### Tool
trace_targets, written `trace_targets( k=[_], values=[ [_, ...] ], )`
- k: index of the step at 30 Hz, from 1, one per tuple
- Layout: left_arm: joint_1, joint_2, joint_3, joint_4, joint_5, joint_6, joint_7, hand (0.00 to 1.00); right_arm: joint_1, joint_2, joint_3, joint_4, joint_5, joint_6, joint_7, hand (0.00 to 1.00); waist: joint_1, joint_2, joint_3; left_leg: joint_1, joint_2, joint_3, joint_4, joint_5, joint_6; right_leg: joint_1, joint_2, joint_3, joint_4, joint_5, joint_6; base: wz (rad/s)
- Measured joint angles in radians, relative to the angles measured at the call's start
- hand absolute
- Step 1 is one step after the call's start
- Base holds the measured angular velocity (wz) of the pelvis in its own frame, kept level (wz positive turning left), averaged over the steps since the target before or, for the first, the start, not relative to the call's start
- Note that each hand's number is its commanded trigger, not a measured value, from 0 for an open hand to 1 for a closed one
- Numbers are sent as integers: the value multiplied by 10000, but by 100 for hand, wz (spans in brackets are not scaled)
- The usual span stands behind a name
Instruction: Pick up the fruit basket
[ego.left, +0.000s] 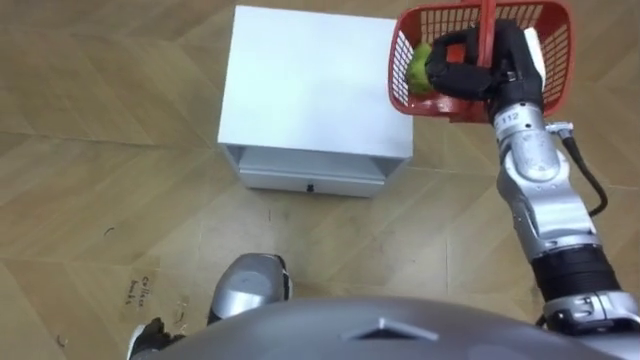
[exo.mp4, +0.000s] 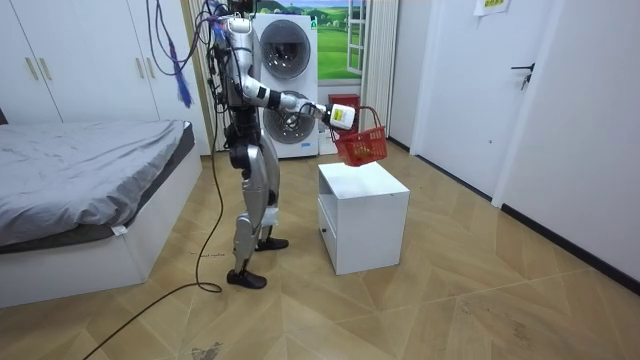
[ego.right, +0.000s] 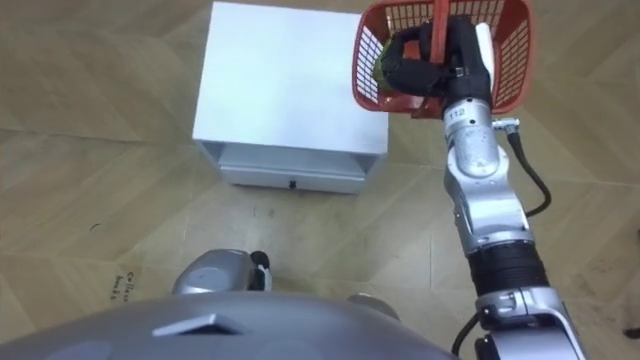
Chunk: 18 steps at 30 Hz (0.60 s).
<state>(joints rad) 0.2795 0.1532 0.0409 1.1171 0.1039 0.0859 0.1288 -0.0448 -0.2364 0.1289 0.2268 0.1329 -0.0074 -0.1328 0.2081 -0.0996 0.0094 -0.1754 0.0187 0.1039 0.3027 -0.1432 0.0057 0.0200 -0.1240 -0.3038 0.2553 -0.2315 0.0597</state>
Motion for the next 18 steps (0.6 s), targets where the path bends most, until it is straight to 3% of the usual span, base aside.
trace_targets(
  k=[5,7,10,11,13,15,16,17,18],
  values=[
    [26,-13,28,3,182,8,-252,0,-323,3,56,224,145,4,146,100,222,-129,91,-82,-96,-5,38,-28,36,-11,-118,-179,23,-90,-16,6],
    [25,-11,27,9,183,48,-300,0,-368,7,61,408,14,26,158,100,203,-133,89,-180,-186,-35,81,-76,110,-33,-214,-303,46,-127,34,18],
    [13,-10,19,31,137,114,-386,0,-473,52,92,919,-63,172,274,100,284,-171,87,-345,-502,-77,239,-225,337,-310,-687,-416,863,-468,283,17],
    [-16,-13,-46,28,84,118,-475,0,-620,51,164,1284,-49,260,255,100,288,-142,88,-368,-599,-55,304,-301,451,-649,-935,-488,1676,-529,352,12],
    [-73,11,-36,11,135,74,-540,0,-631,95,235,1618,-3,317,261,100,329,-99,129,-378,-727,-62,476,-434,631,-1363,-1505,-460,3504,-476,272,15],
    [-213,81,-39,22,160,-12,-587,0,-712,135,368,1972,70,320,291,100,416,56,214,-352,-848,-142,892,-759,876,-2199,-2009,-238,5440,245,-35,10],
    [-262,134,-39,16,161,-26,-604,0,-759,181,372,2092,97,320,320,100,424,112,219,-338,-846,-207,982,-833,921,-2373,-2054,-202,5714,519,-99,12],
    [-396,246,-74,-7,155,-59,-603,0,-965,270,397,2435,108,305,412,100,402,242,288,-314,-829,-327,1104,-917,1010,-2718,-2047,7,6146,945,-144,12],
    [-558,363,-117,19,139,-73,-603,0,-1081,341,399,2748,112,305,478,100,423,280,276,-346,-824,-402,1120,-961,1084,-2974,-1979,86,6251,869,-44,10]
  ],
)
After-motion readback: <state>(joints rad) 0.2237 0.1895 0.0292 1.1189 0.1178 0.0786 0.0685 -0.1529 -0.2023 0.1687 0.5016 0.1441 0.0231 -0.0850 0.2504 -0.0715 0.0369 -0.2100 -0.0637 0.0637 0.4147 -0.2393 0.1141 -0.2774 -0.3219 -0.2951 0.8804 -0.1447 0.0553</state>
